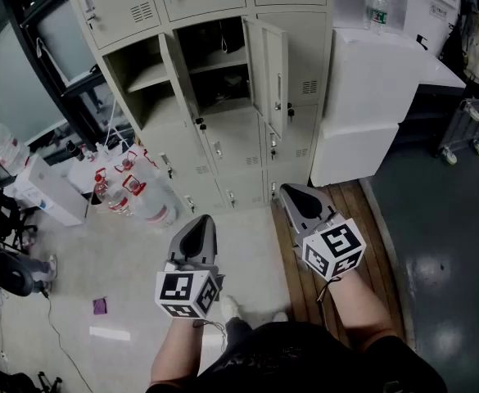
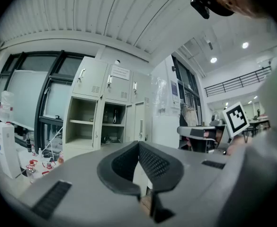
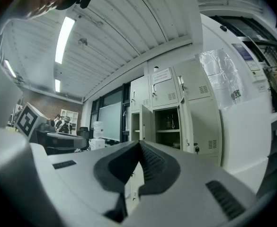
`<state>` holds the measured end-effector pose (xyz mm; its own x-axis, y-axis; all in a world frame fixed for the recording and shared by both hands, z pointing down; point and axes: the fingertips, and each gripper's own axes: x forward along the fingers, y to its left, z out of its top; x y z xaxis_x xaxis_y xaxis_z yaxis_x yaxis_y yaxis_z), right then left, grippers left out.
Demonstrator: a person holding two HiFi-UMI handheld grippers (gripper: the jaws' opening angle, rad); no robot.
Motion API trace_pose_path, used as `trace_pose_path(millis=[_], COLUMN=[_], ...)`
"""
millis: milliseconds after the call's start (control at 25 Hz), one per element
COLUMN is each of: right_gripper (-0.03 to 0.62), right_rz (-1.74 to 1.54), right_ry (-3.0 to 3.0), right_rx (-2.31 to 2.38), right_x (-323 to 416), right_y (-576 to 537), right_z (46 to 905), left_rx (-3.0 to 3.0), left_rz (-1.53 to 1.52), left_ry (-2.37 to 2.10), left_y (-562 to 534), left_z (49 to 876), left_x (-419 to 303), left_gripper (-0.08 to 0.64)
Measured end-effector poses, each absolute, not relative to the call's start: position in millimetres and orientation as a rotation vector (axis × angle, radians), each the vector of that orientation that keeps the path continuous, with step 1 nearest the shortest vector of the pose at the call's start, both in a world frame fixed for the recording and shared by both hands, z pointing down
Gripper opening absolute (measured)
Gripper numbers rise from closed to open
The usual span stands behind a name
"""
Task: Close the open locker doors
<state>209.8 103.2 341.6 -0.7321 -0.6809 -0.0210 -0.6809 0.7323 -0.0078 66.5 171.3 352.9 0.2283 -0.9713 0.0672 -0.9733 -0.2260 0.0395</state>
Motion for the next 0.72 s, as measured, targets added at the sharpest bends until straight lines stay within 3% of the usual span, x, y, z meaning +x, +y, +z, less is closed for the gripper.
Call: trace_pose_path(millis=[720], right_gripper=[0.0], right_rz=[-0.027], right_ry=[2.907], right_rx=[-1.114], right_x=[180], right_y=[89], right_z=[343], left_rx=[2.407], left_rz=[0.048], left_ry=[-1.898], left_y=[156], left_z=[354], left_x=[41], left_gripper=[0.005])
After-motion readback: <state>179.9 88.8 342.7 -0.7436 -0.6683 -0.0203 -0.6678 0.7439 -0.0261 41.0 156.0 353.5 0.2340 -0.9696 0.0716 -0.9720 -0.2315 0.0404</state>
